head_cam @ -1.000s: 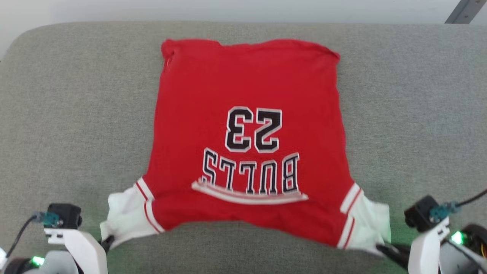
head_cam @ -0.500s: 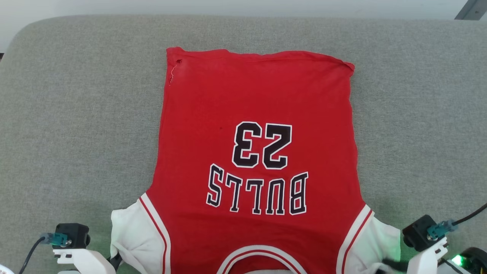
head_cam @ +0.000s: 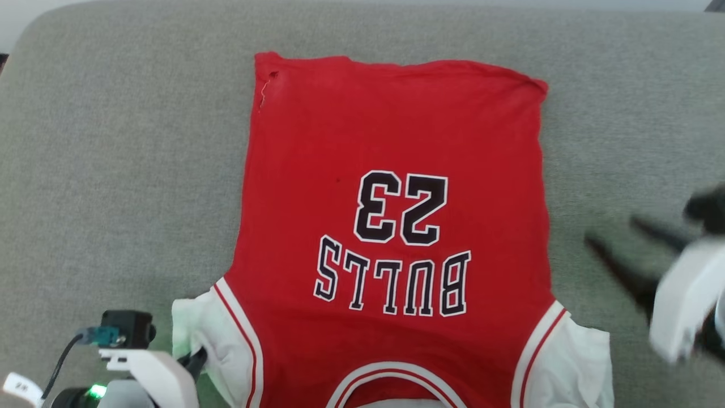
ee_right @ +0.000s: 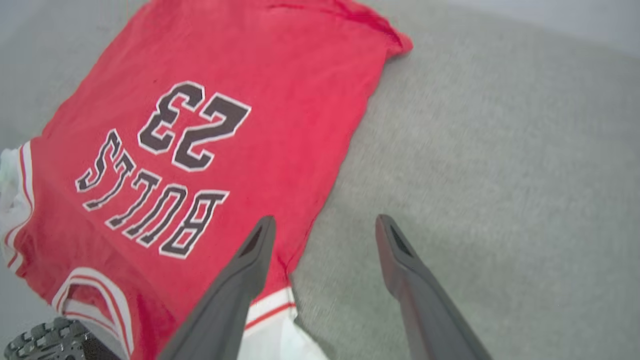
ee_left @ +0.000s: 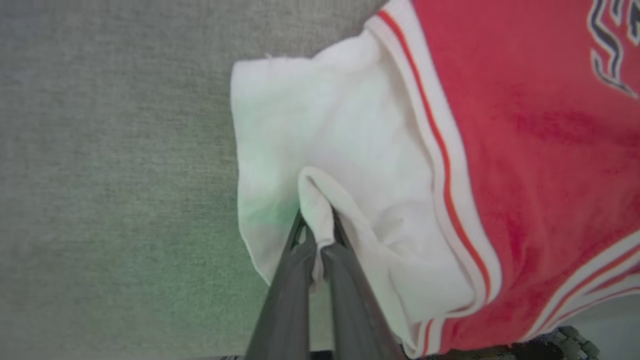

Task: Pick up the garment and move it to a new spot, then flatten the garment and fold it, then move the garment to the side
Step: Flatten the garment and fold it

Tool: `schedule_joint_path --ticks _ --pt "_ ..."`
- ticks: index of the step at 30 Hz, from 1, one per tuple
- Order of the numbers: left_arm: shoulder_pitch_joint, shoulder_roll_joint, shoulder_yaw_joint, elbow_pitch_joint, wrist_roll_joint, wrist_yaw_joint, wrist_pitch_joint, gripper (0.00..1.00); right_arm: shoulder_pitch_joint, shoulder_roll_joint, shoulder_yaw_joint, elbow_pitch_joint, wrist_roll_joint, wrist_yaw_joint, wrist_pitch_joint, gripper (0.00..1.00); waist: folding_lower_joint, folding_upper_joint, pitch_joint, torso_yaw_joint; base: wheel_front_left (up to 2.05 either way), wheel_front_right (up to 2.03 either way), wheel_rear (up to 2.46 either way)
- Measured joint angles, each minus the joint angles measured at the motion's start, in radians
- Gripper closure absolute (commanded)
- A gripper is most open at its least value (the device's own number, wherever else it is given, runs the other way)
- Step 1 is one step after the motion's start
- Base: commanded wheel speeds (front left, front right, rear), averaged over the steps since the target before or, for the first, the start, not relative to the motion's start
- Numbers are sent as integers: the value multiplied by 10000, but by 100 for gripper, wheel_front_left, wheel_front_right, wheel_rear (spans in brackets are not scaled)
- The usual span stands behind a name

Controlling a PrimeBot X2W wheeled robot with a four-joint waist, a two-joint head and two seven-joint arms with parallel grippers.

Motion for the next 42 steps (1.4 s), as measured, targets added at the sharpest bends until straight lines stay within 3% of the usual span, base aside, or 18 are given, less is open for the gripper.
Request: schedule_joint_path --ticks 6,14,21,26,27,28,36,42 --pt "-551 -357 -94 -94 232 -79 -48 100 -2898 746 -167 1776 -897 2 -364 0 0 1 369 270 0 0 0" --pt "-1445 -986 -366 138 629 -428 13 100 -6281 991 324 6098 -1707 2 -554 0 0 0 1028 920 0 0 0" --pt "-2008 -1432 -546 435 779 -732 12 100 -8170 1143 337 9047 -2337 2 42 0 0 0 1566 1508 0 0 0" --pt "-2240 -1716 -596 686 786 -955 -23 100 -9320 1264 263 10732 -2638 0 1425 0 0 1 1838 1864 0 0 0" --pt "-2254 -1755 -593 731 782 -976 -61 100 -9518 1243 366 10920 -2686 -2 1772 80 0 1 1864 1906 0 0 0" --pt "-2254 -1812 -589 769 761 -1009 -94 100 -9647 1204 439 11018 -2746 -2 2025 100 0 1 1881 1928 0 0 0" --pt "-2233 -1808 -472 1087 596 -1149 -226 100 -9756 1400 464 11118 -2623 2 2311 100 0 1 1690 1706 0 0 0" --pt "-2131 -1421 -245 1074 556 -1024 -284 100 -9309 1110 1417 9816 -1534 2 2303 100 0 0 1400 1194 0 0 0"
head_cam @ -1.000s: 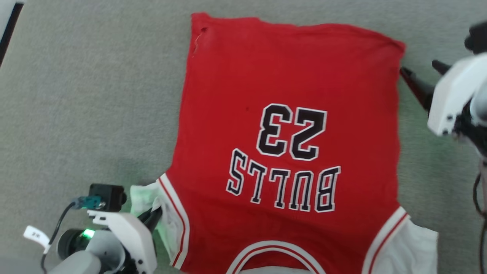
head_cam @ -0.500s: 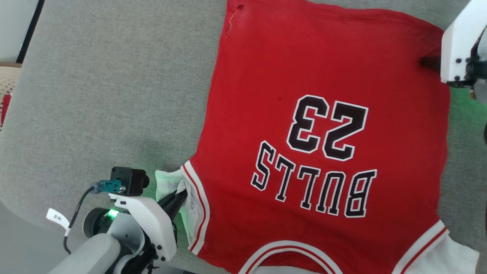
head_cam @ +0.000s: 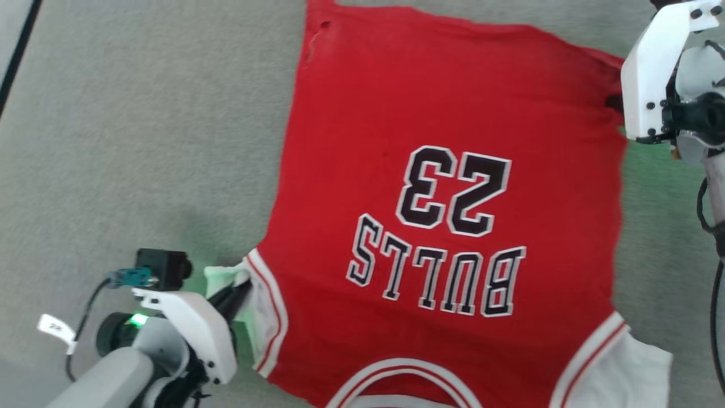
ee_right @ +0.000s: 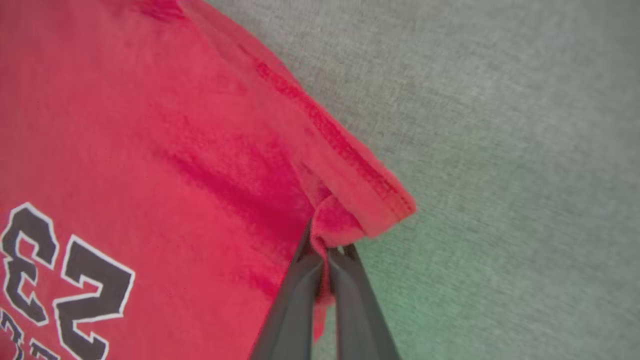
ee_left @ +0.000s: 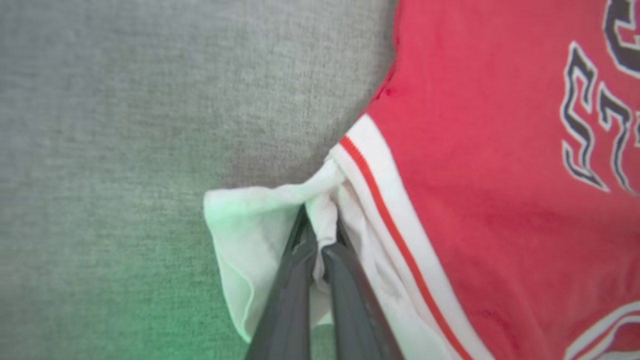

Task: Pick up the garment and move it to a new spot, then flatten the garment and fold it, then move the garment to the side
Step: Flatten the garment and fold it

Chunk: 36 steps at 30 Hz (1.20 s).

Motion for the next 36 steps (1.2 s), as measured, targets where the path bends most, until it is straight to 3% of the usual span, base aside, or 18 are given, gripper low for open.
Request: schedule_joint_path --ticks 7,16,18,19,25,26,27,29,32,36 --pt "359 731 364 -278 -128 449 -27 100 1579 -771 727 -2903 1465 0 102 100 0 0 -465 -873 0 0 0" --pt "564 1338 514 -744 -150 723 119 100 5362 -1191 -50 -6627 2330 0 1053 100 0 0 -1008 -1903 0 0 0" --pt "588 1375 510 -800 -150 759 194 100 6399 -1011 -495 -7325 2334 0 1260 100 0 0 -1076 -2044 0 0 0" --pt "574 1360 470 -871 -134 755 219 100 9229 0 -1283 -8445 1921 0 1001 100 0 0 -1101 -2115 0 0 0" --pt "474 1264 435 -777 -119 673 232 100 9882 715 -1206 -7327 1350 0 -769 100 0 0 -992 -2050 0 0 0" --pt "455 1258 435 -742 -119 669 232 100 9792 650 -1072 -7047 1206 8 -1141 74 0 0 -976 -2040 0 0 0" --pt "436 1243 430 -704 -117 658 221 100 9681 629 -980 -6742 1114 31 -1419 55 0 0 -969 -2034 0 0 0" --pt "403 1220 422 -663 -111 637 217 100 9597 570 -834 -6498 1068 31 -1639 0 0 0 -968 -2023 0 0 0" --pt "338 1143 428 -562 -109 571 190 100 9404 422 -577 -6282 1181 44 -1996 0 0 0 -990 -2014 0 0 0" --pt "350 1127 443 -510 -136 537 102 100 9139 -52 -579 -6916 1235 27 -1958 0 -1 -1 -1054 -2010 0 0 0"
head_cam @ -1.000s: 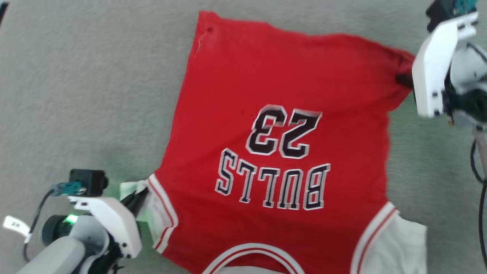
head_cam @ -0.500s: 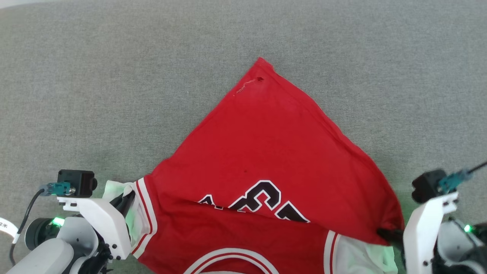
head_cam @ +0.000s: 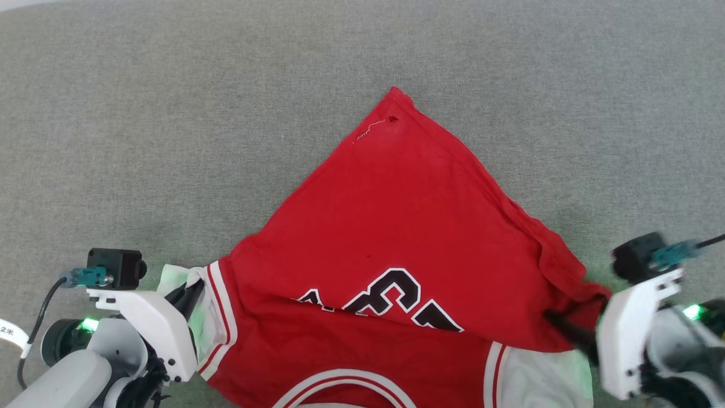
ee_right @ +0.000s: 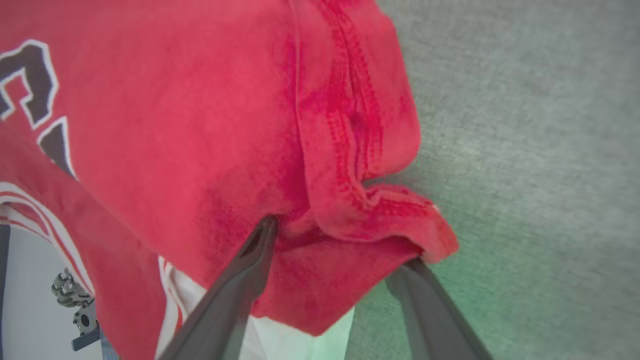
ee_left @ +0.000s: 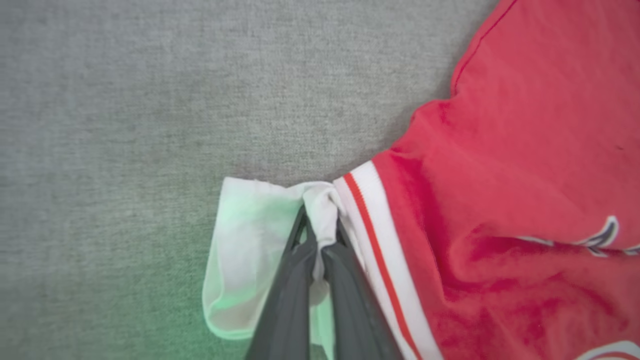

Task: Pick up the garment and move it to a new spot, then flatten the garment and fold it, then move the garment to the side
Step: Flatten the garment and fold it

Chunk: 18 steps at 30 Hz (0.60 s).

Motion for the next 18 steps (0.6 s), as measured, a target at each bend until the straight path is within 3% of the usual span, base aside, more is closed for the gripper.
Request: schedule_joint_path --ticks 5,10,13,18 --pt "27 36 15 -25 -2 2 -31 100 28 -414 -477 -1856 96 -27 537 0 0 0 -69 79 0 0 0" --pt "1 -94 17 -77 -71 -31 -40 100 -775 -196 -832 -3085 -13 -27 360 0 0 0 -50 354 0 0 0" --pt "-112 -226 -69 -67 4 -88 -38 100 -1540 -209 -516 -2936 -224 -27 205 0 0 0 0 598 0 0 0" --pt "-591 -604 -380 125 232 -328 96 100 -3024 -174 4 -1615 -165 -29 -84 0 0 0 115 1190 0 0 0"
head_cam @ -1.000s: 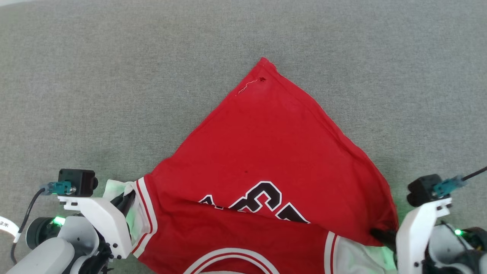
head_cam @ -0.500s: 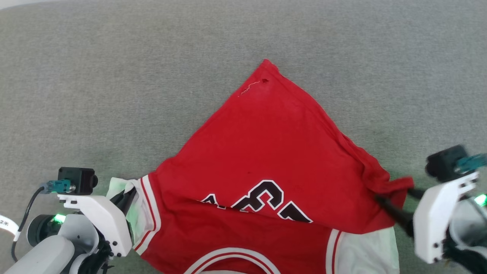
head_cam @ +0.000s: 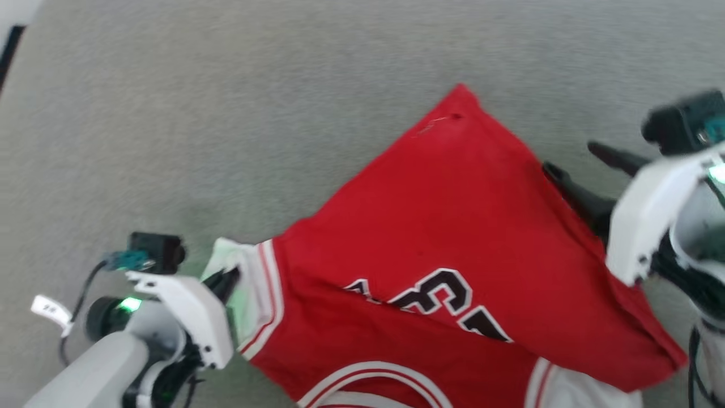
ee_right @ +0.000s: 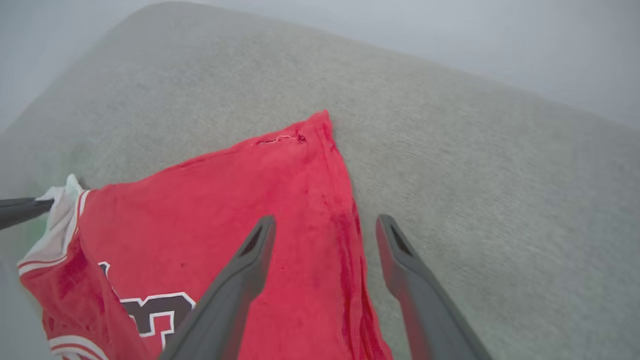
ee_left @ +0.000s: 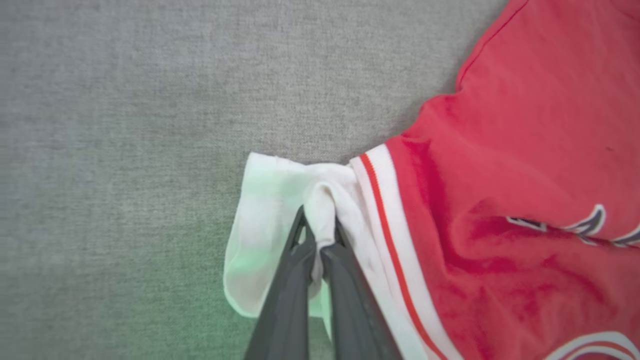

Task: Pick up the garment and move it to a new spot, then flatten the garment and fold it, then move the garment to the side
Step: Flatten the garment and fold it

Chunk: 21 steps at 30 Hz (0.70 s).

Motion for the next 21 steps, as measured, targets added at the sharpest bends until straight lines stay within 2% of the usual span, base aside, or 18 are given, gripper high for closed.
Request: schedule_joint_path --ticks 4,13,21 --pt "-649 -600 -399 362 314 -374 148 100 -1525 -324 769 1758 -2 0 -146 0 0 0 173 756 0 0 0" --pt "-1643 -1718 -911 1310 612 -1106 167 100 -3862 -1057 2027 5331 8 0 -209 0 0 0 650 2115 0 0 0" --pt "-2000 -2259 -1035 2125 650 -1547 -27 100 -5155 -1396 3630 7534 378 4 803 0 0 1 1095 2817 0 0 0"
